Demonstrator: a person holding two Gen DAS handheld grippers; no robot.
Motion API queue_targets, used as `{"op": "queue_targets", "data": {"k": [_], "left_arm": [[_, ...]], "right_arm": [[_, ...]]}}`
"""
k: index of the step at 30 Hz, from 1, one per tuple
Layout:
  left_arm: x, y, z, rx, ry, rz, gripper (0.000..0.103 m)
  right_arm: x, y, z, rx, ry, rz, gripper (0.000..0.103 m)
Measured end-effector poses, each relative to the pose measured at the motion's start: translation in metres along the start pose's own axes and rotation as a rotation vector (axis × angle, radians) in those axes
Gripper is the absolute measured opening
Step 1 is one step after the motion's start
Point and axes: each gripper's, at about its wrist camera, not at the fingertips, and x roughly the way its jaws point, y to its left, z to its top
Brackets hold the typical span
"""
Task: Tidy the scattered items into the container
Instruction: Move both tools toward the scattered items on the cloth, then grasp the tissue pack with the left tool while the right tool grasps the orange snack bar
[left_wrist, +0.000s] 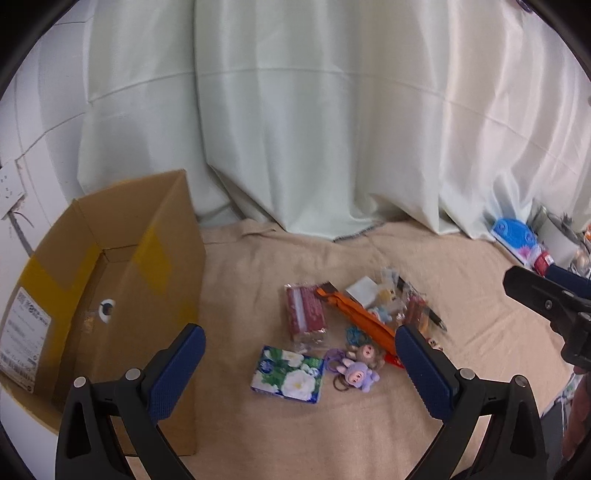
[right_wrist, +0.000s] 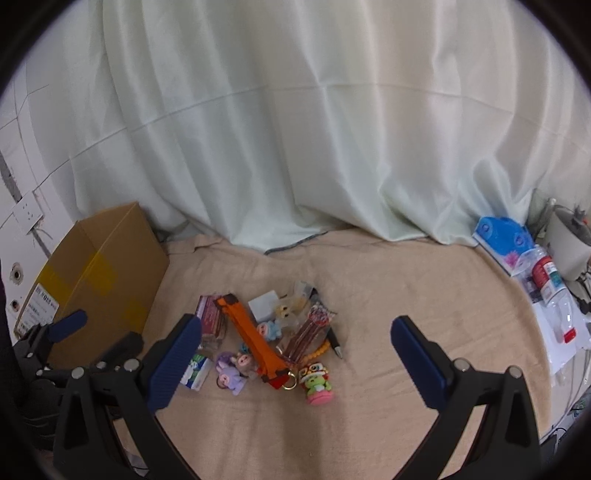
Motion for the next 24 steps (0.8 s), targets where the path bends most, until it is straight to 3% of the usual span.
{"op": "queue_targets", "data": {"k": [10,17,24], "left_arm": [[0.058,-0.011,-0.043,0.059,0.092,0.003,0.103],[0.083,0.007,-0.061,0.015,0.103,-0.067,0.103],[0.102,0.012,-0.065,0.095,0.108,-0.007,0.103]], "right_arm": [[0.046,-0.007,-0.021,-0.112,0.013,0.014,0.103],[0.078,0.012,-0.030,-0.267,0.053,0.057,0.103],[0.101,0.024,-0.035,-0.347,0.088,0.141,0.103]]}}
